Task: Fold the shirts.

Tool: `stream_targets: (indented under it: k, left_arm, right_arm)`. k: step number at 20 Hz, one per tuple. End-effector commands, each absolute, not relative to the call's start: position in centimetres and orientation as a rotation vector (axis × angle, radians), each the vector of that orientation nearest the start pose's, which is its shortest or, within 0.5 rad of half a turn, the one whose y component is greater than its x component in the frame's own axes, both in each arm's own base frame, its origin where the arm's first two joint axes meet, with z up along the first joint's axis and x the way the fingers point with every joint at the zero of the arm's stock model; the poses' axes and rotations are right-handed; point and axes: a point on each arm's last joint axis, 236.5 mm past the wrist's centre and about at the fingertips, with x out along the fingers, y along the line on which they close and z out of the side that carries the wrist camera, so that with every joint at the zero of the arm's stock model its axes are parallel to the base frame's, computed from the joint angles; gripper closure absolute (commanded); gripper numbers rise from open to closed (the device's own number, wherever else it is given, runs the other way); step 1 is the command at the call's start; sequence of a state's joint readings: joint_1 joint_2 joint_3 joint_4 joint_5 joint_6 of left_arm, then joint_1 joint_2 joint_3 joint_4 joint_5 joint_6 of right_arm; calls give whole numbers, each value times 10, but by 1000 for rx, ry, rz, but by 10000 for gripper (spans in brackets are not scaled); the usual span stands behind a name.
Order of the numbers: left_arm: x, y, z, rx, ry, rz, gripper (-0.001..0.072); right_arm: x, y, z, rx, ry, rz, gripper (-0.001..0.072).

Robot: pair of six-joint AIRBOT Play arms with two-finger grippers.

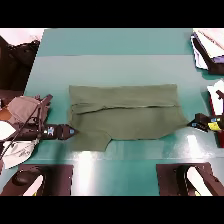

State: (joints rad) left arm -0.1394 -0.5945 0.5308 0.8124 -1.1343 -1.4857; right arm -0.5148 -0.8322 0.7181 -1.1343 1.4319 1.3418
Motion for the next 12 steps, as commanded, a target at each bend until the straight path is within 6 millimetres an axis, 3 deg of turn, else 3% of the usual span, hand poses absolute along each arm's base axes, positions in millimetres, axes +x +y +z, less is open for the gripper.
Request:
stream_targets:
  k: [1, 4, 9, 12]
  left_arm:
    - [259, -160, 60, -570, 944, -460, 681]
    - [289, -149, 57, -606, 880, -378, 681]
    - [342, -145, 63, -563, 841, -343, 680]
    - [380, -137, 69, -552, 803, -302, 680]
  right_arm:
    - [265, -8, 11, 599, 1224, 58, 695]
    - [291, -9, 12, 597, 1208, 65, 695]
    - [350, -12, 35, 530, 1156, 107, 695]
    - [378, -17, 32, 529, 1168, 118, 695]
